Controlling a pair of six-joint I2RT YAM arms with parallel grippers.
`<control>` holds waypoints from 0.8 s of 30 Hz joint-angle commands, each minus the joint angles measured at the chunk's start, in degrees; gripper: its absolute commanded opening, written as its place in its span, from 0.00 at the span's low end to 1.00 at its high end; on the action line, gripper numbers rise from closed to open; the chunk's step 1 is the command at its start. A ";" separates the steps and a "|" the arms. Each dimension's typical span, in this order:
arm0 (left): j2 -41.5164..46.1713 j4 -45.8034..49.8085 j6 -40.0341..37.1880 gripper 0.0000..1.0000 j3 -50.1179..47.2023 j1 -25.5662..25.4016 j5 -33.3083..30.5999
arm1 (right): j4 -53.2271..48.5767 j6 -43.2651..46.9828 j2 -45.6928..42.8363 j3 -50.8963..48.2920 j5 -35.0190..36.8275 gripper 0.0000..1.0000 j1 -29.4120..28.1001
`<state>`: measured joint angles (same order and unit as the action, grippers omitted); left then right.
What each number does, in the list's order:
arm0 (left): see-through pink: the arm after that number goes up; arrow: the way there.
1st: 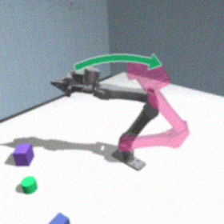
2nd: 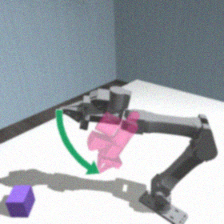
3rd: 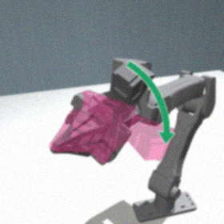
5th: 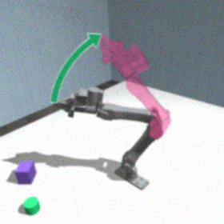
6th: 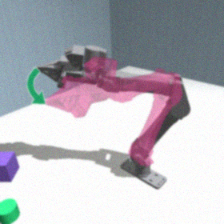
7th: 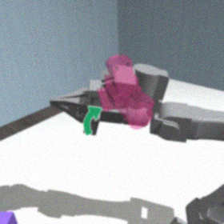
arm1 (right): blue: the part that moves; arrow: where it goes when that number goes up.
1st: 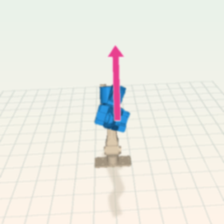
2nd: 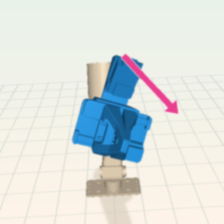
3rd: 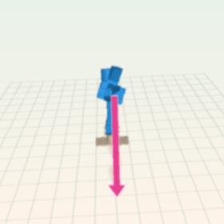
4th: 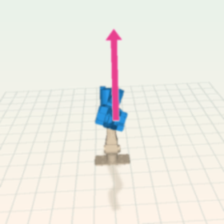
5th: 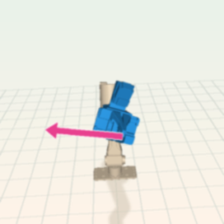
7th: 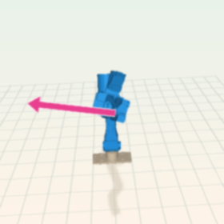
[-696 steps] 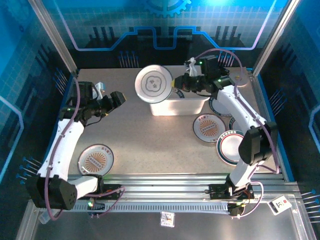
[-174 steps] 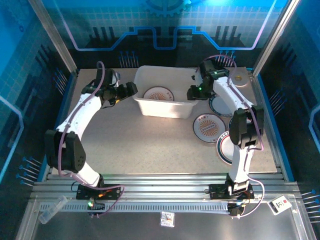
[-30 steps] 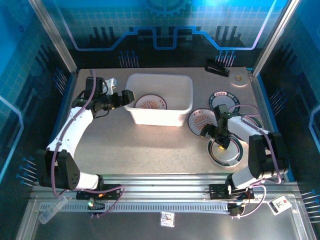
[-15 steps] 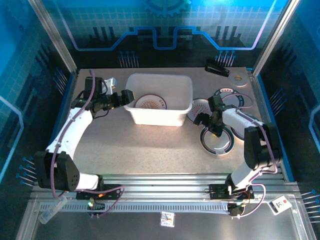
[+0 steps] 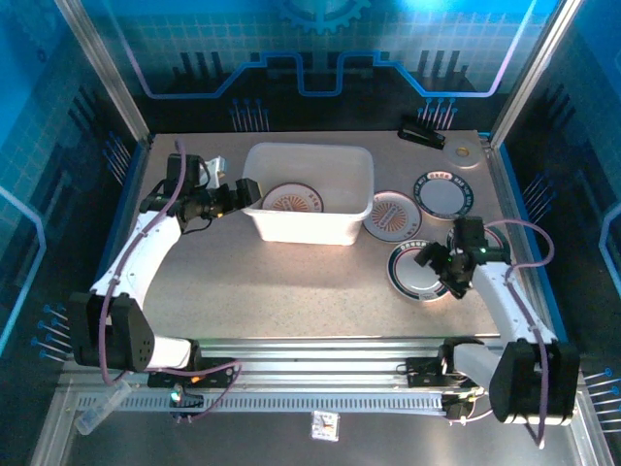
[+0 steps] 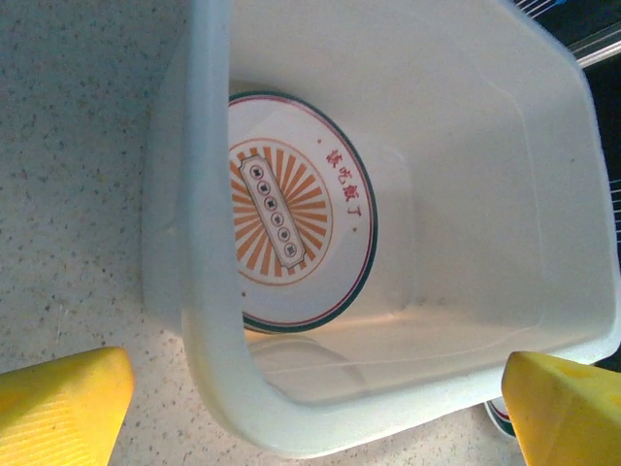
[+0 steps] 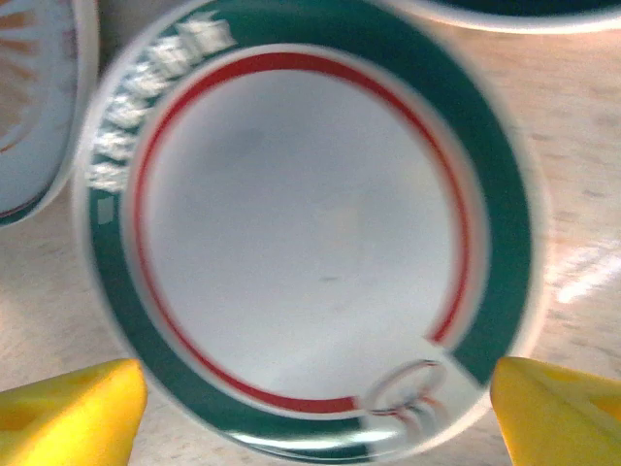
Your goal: Place the plates into the plastic bin on the countertop
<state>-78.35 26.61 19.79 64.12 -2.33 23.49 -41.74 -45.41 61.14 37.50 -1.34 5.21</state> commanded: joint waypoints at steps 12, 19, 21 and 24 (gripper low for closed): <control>3.04 -1.21 1.87 0.98 -2.63 0.39 1.15 | 3.92 2.43 0.42 -8.04 -8.09 0.80 11.49; 3.29 -1.12 2.22 0.99 -3.47 0.39 0.52 | 9.93 0.76 1.58 -10.01 -10.12 0.70 11.48; 3.38 -1.38 2.36 0.99 -3.80 0.39 0.50 | 10.90 0.79 2.00 -10.22 -10.42 0.69 11.49; 3.05 -1.46 2.46 0.99 -3.93 0.39 0.35 | 11.96 0.59 2.55 -10.58 -10.43 0.66 11.43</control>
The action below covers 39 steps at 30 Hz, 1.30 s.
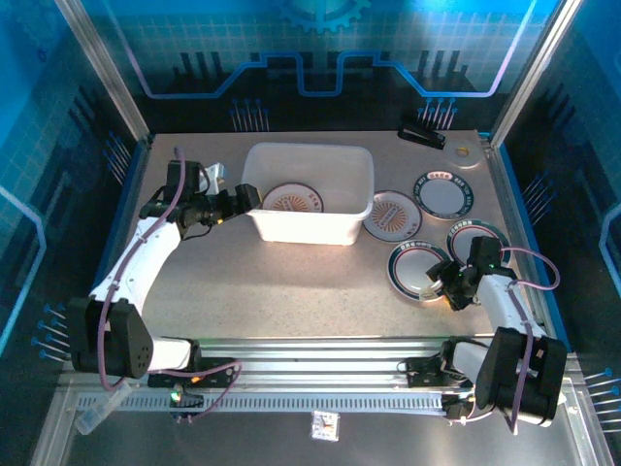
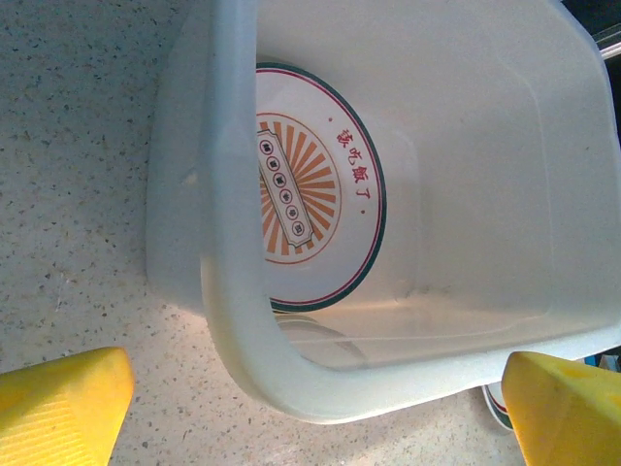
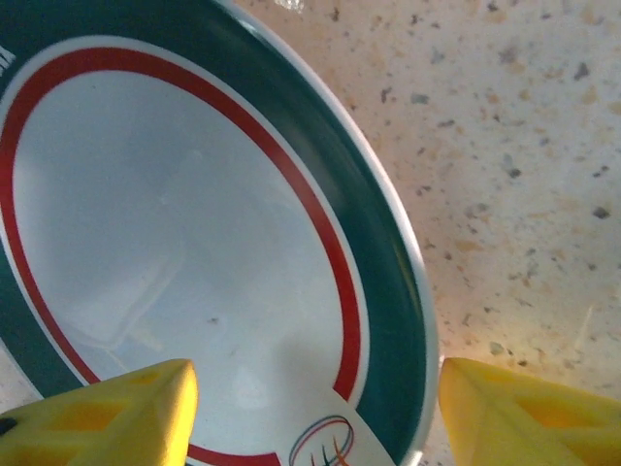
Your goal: Place the plates into the plastic bin on the countertop
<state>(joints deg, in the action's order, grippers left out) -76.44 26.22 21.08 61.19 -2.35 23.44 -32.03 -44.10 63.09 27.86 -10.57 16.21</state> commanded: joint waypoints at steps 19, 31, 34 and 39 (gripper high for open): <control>1.08 -0.73 1.67 0.98 -1.69 0.41 0.31 | 6.49 0.28 1.13 -4.92 -1.78 0.31 0.49; 2.26 0.41 1.60 0.98 -1.69 0.42 -0.02 | -2.59 0.87 -9.81 -5.30 -1.98 0.09 0.50; 2.53 0.67 1.60 0.98 -1.43 0.42 -0.02 | -5.04 0.71 -13.60 -4.98 -1.94 0.05 0.49; 2.66 1.14 1.87 0.99 -0.05 0.42 -0.05 | -9.27 0.72 -18.10 -2.04 -2.61 0.00 0.58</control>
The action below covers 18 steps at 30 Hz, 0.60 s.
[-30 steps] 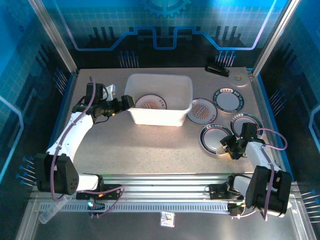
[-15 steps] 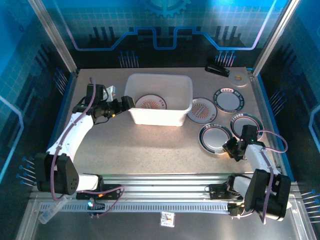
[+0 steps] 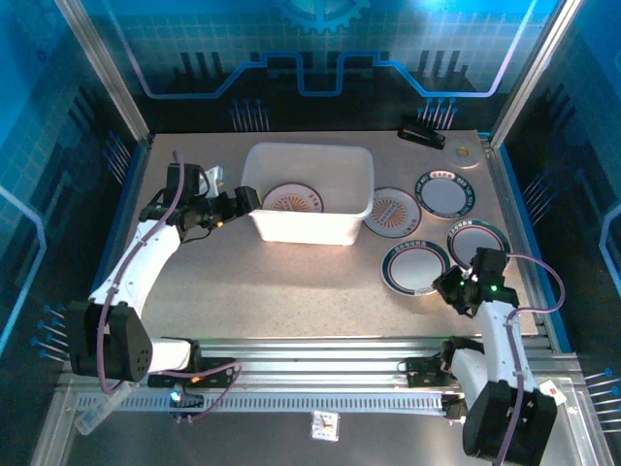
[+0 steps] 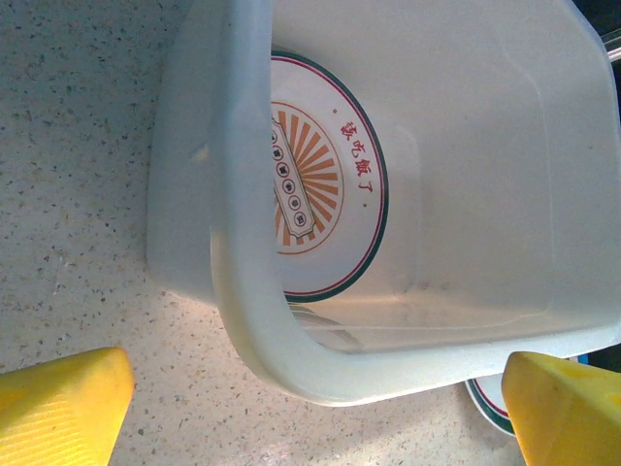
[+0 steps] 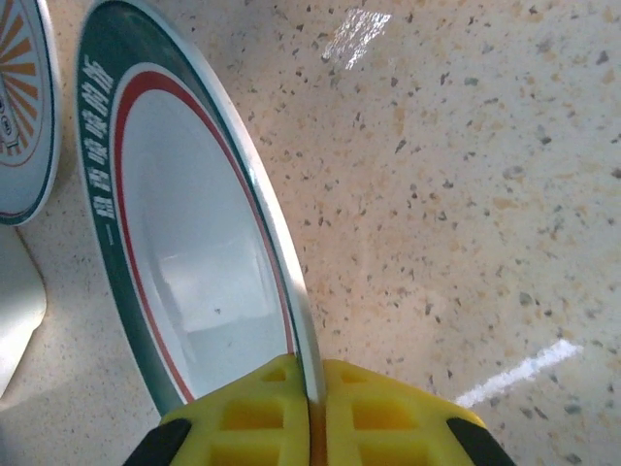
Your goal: Place the plates into the plastic bin on the countertop
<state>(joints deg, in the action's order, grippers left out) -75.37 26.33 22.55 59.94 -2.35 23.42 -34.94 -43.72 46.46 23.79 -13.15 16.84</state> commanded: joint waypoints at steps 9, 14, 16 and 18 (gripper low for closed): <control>0.95 4.70 -0.13 0.99 5.64 0.42 -1.89 | -11.12 2.40 -2.70 11.34 -2.04 0.00 -0.05; 0.06 8.66 -1.32 0.99 9.36 0.50 -2.32 | -17.42 6.35 -1.41 19.53 -2.76 0.00 -0.05; 0.05 9.06 -1.57 0.98 10.30 0.59 -2.57 | -18.66 6.81 -1.71 22.48 -3.04 0.00 -0.06; -0.18 9.48 -1.82 0.99 11.38 0.76 -2.83 | -18.85 6.81 -1.36 25.56 -4.33 0.00 -0.06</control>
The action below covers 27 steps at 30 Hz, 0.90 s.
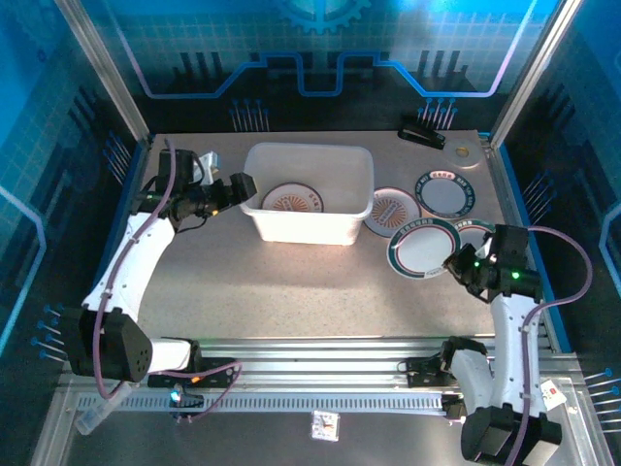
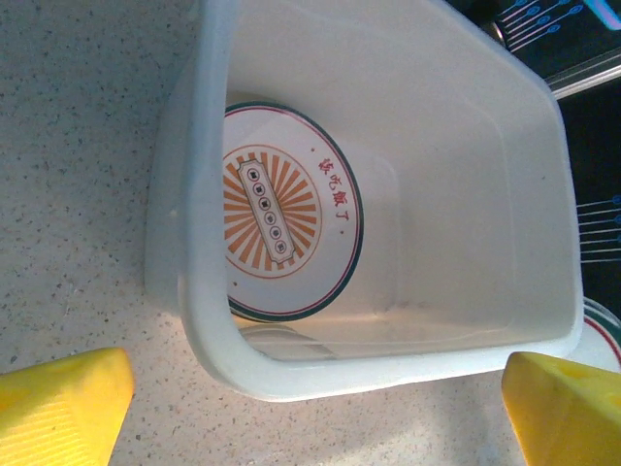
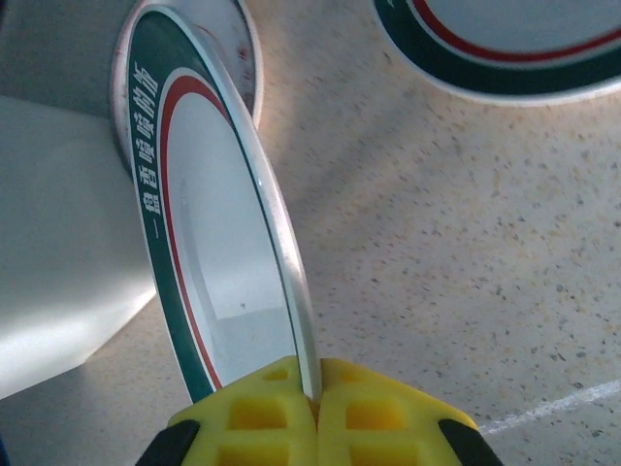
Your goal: Place the plates into the plastic bin on the countertop
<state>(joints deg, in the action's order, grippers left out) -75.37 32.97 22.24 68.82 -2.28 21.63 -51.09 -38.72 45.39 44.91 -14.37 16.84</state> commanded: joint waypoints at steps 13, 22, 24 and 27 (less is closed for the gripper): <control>-4.91 7.19 -4.06 0.99 11.55 1.81 -4.05 | 0.59 5.70 21.15 35.17 -3.24 0.00 -13.67; -6.44 7.11 -3.69 0.99 12.32 3.42 -3.80 | 4.84 7.13 46.84 59.65 -3.18 0.00 -29.52; -6.39 7.21 -3.64 0.99 12.09 3.43 -3.75 | 7.09 6.78 51.90 62.54 -3.17 0.00 -32.00; -6.06 7.54 -3.83 0.99 11.48 3.49 -3.98 | 10.02 5.36 58.99 66.14 -4.65 0.00 -34.97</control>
<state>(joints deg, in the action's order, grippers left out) -81.45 38.85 19.33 79.15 0.45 17.80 -45.25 -32.45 100.53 107.48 -16.95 -15.68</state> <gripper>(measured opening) 0.988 0.065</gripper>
